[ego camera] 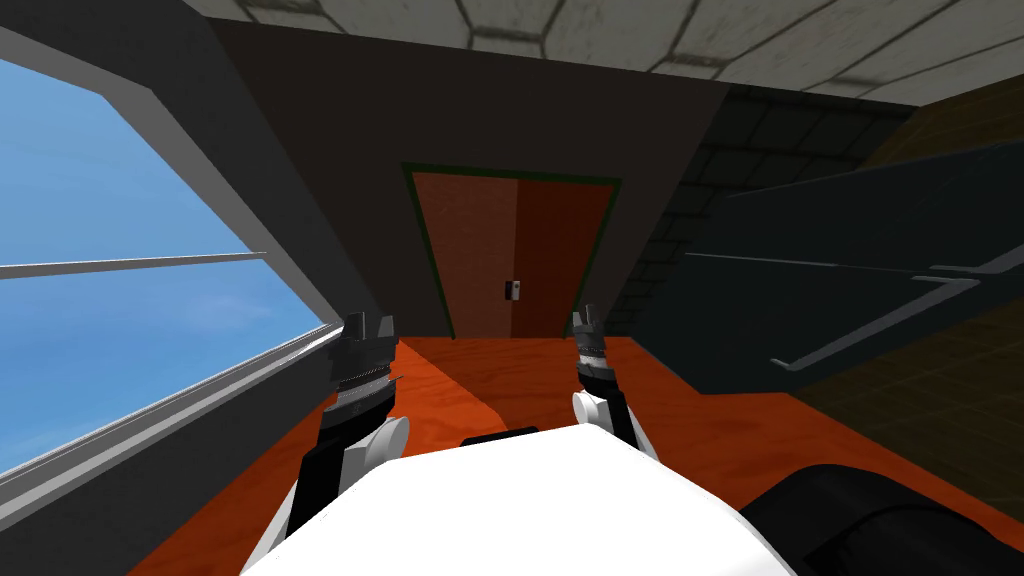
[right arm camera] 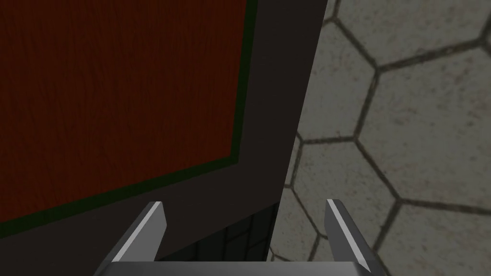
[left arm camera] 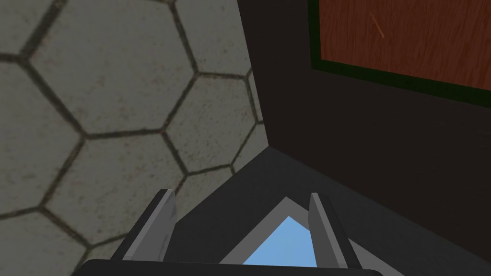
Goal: Pull the door open
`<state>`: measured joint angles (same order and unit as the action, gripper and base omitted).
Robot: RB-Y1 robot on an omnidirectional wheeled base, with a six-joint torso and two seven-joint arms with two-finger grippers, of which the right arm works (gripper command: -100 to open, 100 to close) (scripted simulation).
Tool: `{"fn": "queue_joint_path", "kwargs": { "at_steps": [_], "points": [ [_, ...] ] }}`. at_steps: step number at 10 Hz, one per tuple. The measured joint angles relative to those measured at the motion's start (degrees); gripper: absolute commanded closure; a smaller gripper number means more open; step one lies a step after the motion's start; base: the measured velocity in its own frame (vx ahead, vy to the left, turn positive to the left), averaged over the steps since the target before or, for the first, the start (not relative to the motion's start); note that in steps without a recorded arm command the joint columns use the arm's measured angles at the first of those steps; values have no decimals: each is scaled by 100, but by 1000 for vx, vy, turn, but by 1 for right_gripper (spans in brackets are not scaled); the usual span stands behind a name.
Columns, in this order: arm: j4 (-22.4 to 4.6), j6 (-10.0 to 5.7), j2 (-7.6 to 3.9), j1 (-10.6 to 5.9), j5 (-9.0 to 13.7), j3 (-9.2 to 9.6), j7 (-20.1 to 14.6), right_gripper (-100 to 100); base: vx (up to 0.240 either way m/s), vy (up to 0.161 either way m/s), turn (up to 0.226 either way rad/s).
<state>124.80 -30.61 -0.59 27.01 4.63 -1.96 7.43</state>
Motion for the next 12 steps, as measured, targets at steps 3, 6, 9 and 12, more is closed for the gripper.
{"fn": "queue_joint_path", "kwargs": {
  "at_steps": [3, 6, 9, 12],
  "points": [
    [-253, 83, -71, -54, -122, -10, -170, -100, 205, 22, 16],
    [-525, 217, -174, -156, -217, -85, -383, -100, 159, 35, 15],
    [-898, 315, -282, -240, -352, -156, -655, -100, 181, 33, 19],
    [-1288, 379, -368, -285, -491, -209, -925, -100, 198, 59, 19]
  ]
}}
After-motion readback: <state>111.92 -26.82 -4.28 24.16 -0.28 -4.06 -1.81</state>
